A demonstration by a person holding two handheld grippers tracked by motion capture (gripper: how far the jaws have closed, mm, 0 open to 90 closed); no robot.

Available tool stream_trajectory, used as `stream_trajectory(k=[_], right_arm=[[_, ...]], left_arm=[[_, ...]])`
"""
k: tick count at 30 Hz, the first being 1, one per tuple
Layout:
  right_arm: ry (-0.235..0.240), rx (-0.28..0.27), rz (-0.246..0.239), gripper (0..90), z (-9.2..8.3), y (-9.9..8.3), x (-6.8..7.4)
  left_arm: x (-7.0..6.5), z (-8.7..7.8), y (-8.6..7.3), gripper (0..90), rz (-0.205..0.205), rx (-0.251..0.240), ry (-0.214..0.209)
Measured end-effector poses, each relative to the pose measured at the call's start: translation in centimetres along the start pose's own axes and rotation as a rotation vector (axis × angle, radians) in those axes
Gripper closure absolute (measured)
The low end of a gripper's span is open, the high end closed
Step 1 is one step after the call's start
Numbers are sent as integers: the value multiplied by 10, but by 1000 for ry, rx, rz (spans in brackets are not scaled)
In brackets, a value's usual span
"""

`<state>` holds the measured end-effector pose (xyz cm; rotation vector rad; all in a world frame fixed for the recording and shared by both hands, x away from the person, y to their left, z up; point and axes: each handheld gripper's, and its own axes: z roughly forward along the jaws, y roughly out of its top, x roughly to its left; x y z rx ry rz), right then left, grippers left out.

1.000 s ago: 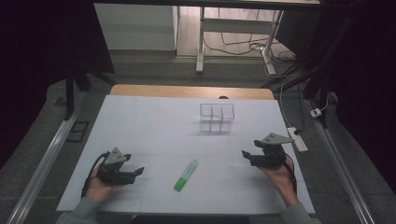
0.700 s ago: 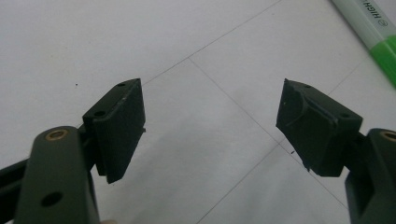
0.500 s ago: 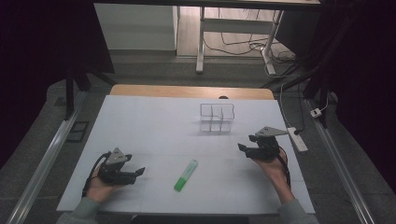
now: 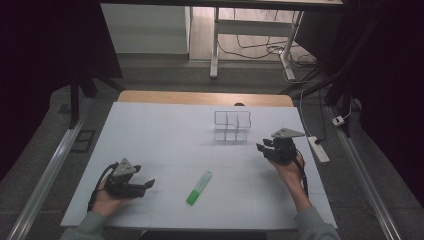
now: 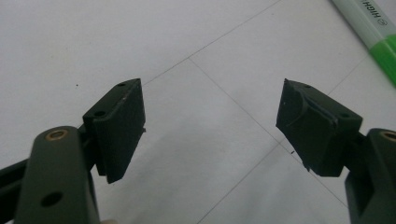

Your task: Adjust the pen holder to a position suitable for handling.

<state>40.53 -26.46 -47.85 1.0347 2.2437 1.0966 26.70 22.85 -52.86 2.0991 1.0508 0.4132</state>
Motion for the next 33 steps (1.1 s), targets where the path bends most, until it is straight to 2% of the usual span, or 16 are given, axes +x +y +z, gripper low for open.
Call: stream_trajectory(k=[5, 7, 9, 16, 26, 33], right_arm=[[-14, -9, -8, 776, 4, 4, -4], [-26, -11, -20, 862, 8, 6, -6], [-37, 0, -36, 886, 11, 7, -7], [-53, 12, -38, 887, 22, 12, -10], [-46, 34, -13, 887, 37, 12, -20], [-36, 30, -4, 886, 52, 17, -22]], left_arm=[[1, 0, 0, 240, 0, 1, 0], [1, 0, 0, 240, 0, 2, 0], [1, 0, 0, 239, -1, 1, 0], [1, 0, 0, 239, 3, 2, 2], [1, 1, 0, 239, 4, 5, 3], [1, 1, -1, 239, 4, 4, 4]])
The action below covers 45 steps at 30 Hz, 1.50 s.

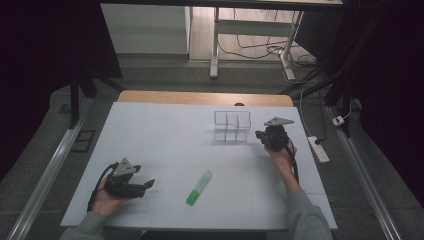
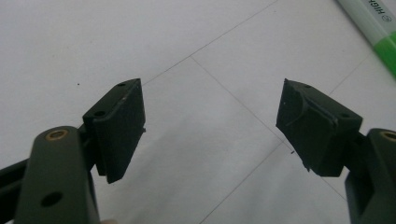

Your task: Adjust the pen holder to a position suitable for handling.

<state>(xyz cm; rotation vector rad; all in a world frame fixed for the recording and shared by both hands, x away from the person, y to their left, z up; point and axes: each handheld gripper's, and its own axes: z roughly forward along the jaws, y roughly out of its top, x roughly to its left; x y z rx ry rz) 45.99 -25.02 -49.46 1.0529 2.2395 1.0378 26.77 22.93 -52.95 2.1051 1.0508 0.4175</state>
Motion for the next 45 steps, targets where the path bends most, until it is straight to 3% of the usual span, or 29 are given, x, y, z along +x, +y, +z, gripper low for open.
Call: stream_trajectory(k=[15, 21, 27, 45], right_arm=[[16, -14, 30, 887, 19, 8, -4], [36, -29, 1, 887, 23, 10, -2], [40, -35, 16, 887, 24, 11, -2], [77, -29, -16, 886, 43, 20, 20]], left_arm=[[1, 0, -1, 239, 0, 2, 0], [2, 0, -1, 239, 1, 4, 0], [2, 1, -1, 239, 0, 6, -1], [2, 1, -1, 240, 0, 8, 2]])
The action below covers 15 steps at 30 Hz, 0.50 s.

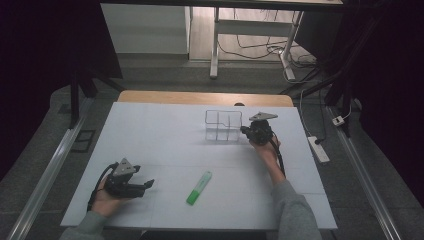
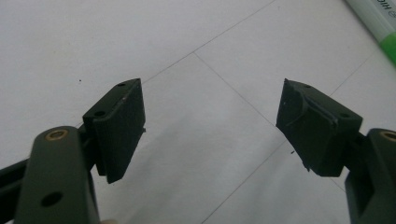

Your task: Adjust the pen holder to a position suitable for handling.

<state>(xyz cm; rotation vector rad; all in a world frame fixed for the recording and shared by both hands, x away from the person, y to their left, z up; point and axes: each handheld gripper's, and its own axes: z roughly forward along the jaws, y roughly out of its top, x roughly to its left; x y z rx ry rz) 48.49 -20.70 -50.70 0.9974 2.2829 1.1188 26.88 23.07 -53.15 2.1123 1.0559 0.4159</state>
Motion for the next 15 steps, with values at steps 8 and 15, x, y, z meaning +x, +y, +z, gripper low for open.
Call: stream_trajectory(k=[8, 15], right_arm=[[13, 0, -2, 886, 9, 6, 10], [21, 1, -8, 886, 15, 10, 18]], left_arm=[[0, 1, 0, 239, 3, 6, 0], [0, 1, 0, 239, 3, 6, 1]])
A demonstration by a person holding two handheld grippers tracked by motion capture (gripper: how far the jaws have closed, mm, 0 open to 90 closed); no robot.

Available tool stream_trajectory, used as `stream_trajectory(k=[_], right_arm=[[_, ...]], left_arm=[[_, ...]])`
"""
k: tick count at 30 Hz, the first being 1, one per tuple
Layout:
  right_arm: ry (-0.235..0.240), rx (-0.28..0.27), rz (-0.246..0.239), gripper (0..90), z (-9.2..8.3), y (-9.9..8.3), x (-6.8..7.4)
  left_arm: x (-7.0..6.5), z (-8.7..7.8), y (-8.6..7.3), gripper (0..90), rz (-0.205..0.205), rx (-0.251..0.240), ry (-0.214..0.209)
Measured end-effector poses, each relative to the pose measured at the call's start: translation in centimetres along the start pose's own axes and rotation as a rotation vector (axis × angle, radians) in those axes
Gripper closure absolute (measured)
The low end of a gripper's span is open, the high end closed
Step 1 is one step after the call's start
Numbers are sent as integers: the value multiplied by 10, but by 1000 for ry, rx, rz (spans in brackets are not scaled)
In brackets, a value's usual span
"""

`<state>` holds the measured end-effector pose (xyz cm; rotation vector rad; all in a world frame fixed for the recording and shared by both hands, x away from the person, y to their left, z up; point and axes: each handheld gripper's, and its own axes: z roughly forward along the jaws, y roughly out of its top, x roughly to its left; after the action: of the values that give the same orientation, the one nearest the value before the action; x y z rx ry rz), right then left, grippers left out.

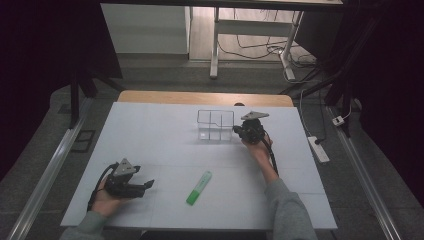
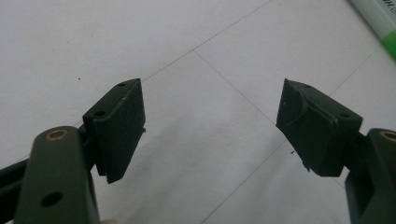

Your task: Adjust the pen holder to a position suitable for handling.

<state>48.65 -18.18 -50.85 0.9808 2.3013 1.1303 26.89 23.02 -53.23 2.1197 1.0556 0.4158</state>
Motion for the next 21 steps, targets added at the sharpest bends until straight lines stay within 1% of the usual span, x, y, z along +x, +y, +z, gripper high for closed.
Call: stream_trajectory(k=[7, 13, 19, 21], right_arm=[[-1, -4, -1, 886, 5, 3, 5], [5, -11, 3, 886, 10, 5, 9], [12, -8, -6, 886, 14, 7, 13], [15, -8, 1, 885, 16, 8, 14]], left_arm=[[0, 0, 0, 239, 3, 4, 2], [0, 0, 0, 239, 3, 6, 3], [0, 0, -1, 239, 2, 5, 5], [0, 0, -1, 239, 3, 7, 5]])
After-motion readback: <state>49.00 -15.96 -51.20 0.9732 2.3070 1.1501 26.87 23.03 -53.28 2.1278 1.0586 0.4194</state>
